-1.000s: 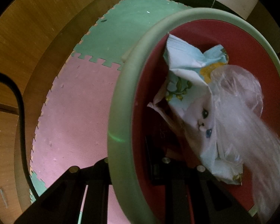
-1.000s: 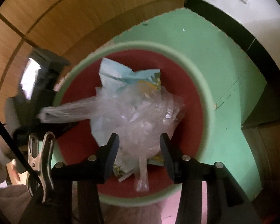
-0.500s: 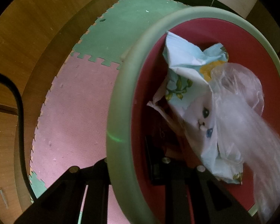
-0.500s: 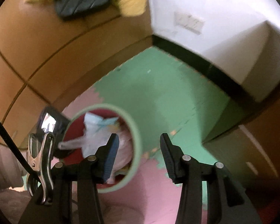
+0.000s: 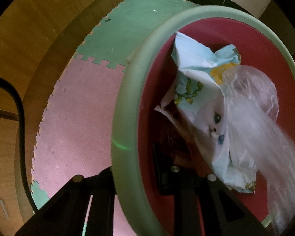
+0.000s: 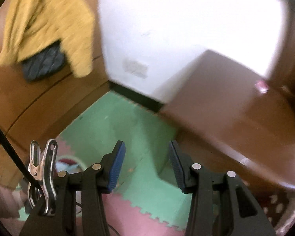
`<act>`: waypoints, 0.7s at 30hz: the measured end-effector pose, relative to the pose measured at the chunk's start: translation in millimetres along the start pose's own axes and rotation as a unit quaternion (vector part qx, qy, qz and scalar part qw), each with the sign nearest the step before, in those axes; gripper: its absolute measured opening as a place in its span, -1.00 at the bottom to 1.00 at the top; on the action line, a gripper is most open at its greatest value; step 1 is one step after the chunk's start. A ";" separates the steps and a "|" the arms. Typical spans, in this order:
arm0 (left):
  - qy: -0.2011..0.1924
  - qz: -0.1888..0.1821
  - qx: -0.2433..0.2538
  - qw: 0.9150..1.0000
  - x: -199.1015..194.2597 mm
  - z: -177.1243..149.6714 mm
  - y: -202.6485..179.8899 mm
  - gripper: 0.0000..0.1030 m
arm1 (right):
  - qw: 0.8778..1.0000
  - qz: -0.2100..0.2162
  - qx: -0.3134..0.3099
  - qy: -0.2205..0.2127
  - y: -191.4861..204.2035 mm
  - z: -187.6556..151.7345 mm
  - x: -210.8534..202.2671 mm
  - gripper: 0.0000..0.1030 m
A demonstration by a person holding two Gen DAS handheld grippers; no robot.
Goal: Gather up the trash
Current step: 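Move the right gripper back to the pink tape roll on the nightstand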
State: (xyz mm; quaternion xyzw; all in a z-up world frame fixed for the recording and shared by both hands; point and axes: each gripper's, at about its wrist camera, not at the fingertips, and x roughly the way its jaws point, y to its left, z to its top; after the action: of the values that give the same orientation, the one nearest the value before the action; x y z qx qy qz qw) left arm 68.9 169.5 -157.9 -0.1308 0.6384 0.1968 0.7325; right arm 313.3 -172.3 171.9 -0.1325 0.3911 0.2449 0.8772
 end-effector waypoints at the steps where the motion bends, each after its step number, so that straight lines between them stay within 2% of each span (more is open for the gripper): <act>1: 0.000 0.001 0.001 1.000 0.2 0.0 -0.3 -0.66 | 1.000 -0.012 0.008 -0.004 -9.5 4.7 -1.4 -0.09; 5: 0.001 0.004 0.005 1.000 0.4 0.8 -0.7 -0.66 | 0.997 -0.062 0.047 -0.012 -64.3 34.4 -0.3 -0.09; 13: 0.000 0.007 0.000 1.000 -0.4 1.0 -2.7 -0.66 | 0.980 -0.143 0.135 0.007 -174.8 85.0 41.2 -0.09; 18: 0.001 0.009 0.001 1.000 -0.5 1.8 -1.8 -0.66 | 0.972 -0.164 0.169 0.019 -207.4 103.9 68.5 -0.09; 21: 0.001 0.010 0.003 1.000 -0.5 1.4 -1.7 -0.65 | 0.970 -0.169 0.170 0.030 -212.3 112.0 81.0 -0.09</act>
State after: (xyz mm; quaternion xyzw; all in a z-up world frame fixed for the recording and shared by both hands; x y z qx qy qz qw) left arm 70.8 168.5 -157.3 -0.1229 0.6409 0.2021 0.7303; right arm 542.6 -277.8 193.6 -0.0528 0.4251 0.0194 0.9034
